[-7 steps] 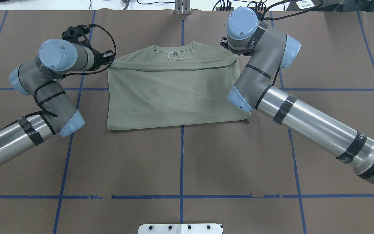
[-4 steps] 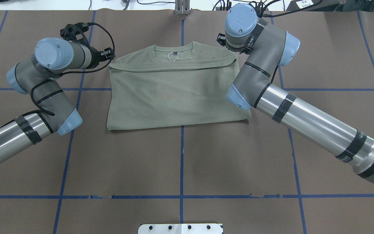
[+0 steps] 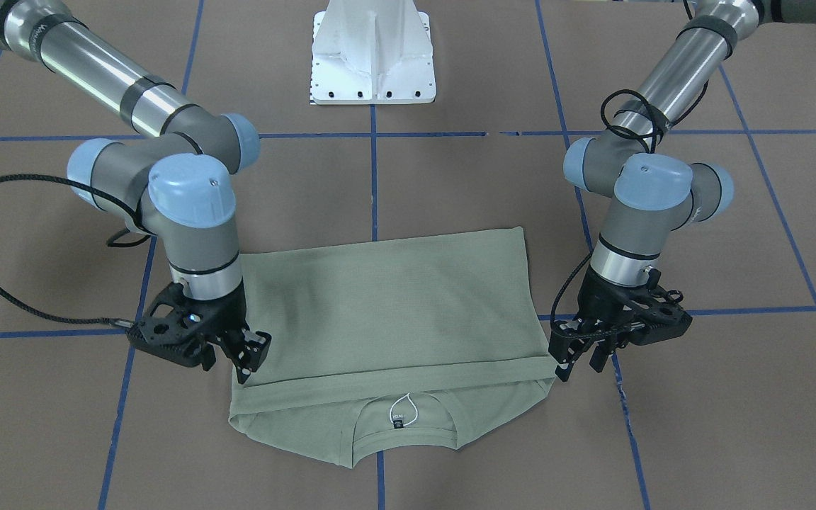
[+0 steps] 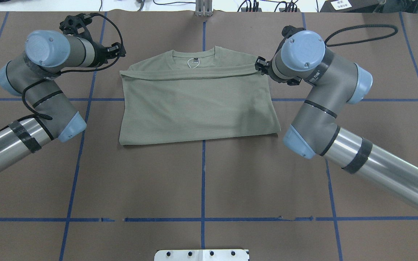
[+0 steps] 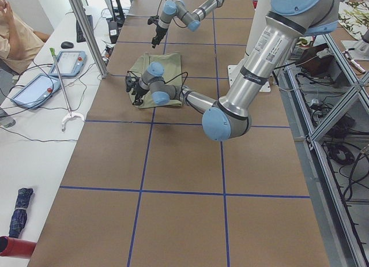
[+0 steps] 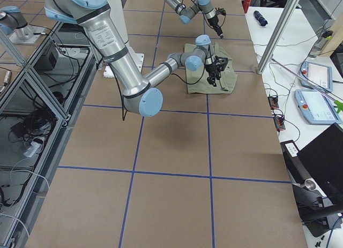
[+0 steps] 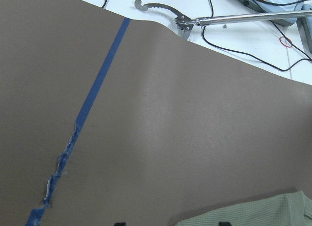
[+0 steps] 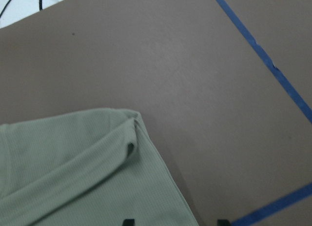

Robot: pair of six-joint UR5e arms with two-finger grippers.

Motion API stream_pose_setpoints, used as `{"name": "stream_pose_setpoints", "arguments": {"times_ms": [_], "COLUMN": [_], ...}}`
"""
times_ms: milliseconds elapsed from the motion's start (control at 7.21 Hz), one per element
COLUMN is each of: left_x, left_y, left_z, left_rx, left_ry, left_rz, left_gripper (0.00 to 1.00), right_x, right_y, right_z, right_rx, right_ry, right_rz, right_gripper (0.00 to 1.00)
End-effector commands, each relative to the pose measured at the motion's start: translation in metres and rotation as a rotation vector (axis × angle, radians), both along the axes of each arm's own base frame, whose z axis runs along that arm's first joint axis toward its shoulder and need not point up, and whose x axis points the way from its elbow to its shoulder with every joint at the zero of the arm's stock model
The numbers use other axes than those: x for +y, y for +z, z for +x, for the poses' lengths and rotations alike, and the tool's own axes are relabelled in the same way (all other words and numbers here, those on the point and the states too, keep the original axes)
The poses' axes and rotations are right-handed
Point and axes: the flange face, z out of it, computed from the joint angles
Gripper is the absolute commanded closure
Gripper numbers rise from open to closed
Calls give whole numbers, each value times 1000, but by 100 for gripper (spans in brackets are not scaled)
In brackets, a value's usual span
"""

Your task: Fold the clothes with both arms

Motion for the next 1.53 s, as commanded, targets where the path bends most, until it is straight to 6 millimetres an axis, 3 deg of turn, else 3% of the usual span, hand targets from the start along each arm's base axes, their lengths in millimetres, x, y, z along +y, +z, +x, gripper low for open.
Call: {"name": "stream_pose_setpoints", "arguments": {"times_ms": [0, 277, 694, 832, 1387], "left_x": [0, 1, -1, 0, 0], "left_y": [-3, -4, -5, -6, -10], "left_z": [-1, -3, -4, -4, -6], "left_rx": [7, 4, 2, 3, 6], "left_ry": [2, 5, 2, 2, 1], "left_rz": [2, 11, 9, 10, 13], "left_gripper": [29, 28, 28, 28, 29], "right_x": [66, 97, 101, 99, 108], "right_y": [29, 48, 42, 49, 53], "right_z": [15, -9, -18, -22, -34], "right_rx": [-45, -62, -72, -57, -50], "right_ry": [8, 41, 46, 44, 43], "right_rz": [-63, -158, -160, -163, -170], "right_gripper": [26, 24, 21, 22, 30]}}
